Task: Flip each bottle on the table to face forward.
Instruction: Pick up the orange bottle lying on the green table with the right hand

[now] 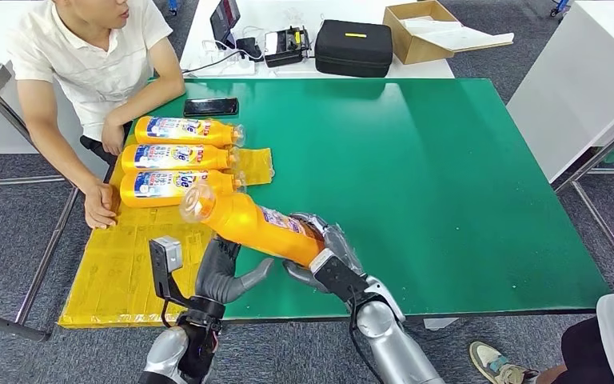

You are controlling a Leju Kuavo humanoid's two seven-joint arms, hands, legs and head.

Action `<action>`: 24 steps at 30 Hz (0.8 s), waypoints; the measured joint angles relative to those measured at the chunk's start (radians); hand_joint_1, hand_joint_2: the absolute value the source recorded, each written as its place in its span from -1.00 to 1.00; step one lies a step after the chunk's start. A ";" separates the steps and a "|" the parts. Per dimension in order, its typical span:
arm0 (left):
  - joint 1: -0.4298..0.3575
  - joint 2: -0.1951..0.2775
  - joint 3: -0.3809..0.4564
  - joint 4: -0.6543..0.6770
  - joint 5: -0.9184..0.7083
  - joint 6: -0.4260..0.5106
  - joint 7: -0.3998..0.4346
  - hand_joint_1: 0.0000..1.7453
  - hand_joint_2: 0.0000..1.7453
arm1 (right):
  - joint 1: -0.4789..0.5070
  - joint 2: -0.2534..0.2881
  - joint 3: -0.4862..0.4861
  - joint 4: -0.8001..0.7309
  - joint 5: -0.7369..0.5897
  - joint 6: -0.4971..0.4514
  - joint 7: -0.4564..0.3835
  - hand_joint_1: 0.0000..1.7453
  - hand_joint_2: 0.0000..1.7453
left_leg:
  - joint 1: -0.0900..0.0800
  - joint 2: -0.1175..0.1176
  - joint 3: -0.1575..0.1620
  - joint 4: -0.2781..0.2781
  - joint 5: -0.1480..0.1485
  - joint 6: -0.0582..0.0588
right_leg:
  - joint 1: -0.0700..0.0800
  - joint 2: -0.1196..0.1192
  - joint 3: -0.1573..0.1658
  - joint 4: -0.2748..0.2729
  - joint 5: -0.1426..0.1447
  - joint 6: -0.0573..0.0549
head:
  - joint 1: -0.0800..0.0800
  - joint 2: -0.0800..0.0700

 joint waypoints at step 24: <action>0.000 -0.002 -0.033 -0.062 0.236 -0.051 0.045 1.00 1.00 | 0.007 0.012 0.063 0.046 0.029 -0.035 -0.015 1.00 1.00 | 0.000 0.000 -0.001 0.000 0.000 0.000 | 0.000 0.000 -0.001 0.000 0.000 0.000 | 0.000 0.000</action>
